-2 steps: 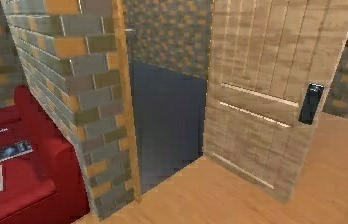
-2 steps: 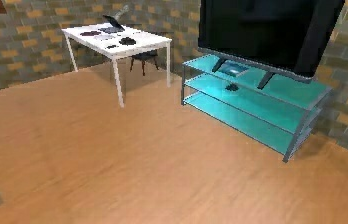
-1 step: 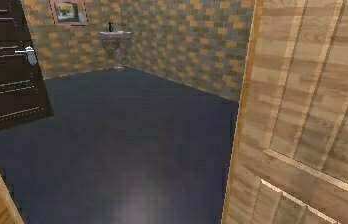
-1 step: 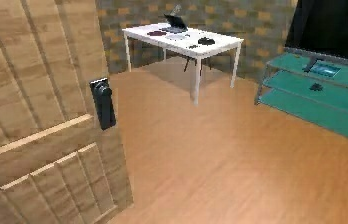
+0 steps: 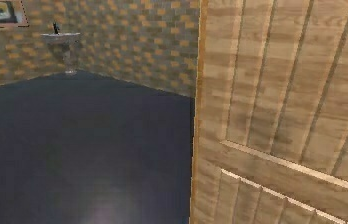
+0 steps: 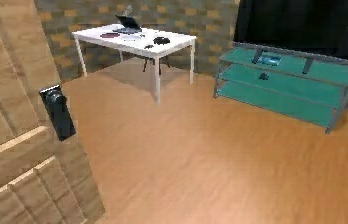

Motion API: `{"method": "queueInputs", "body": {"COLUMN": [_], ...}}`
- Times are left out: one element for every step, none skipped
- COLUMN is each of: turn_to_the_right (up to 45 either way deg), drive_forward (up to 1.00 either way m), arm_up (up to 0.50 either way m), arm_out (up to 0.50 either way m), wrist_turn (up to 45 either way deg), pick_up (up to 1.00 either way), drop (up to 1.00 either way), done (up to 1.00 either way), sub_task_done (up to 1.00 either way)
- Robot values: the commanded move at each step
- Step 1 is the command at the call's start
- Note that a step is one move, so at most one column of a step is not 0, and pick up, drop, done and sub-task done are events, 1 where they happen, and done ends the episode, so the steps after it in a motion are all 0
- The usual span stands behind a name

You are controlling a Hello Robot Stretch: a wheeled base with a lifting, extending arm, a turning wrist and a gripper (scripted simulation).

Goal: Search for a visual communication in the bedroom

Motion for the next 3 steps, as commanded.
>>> {"method": "queueInputs", "body": {"turn_to_the_right": [0.0,-39.0,0.0], "drive_forward": [0.25,0.00,1.00], "arm_up": [0.00,0.00,0.00], "arm_out": [0.00,0.00,0.00], "wrist_turn": [0.0,0.0,0.0], "pick_up": [0.00,0.00,0.00], "drop": [0.00,0.00,0.00], "done": [0.00,0.00,0.00], "sub_task_done": [0.00,0.00,0.00]}}
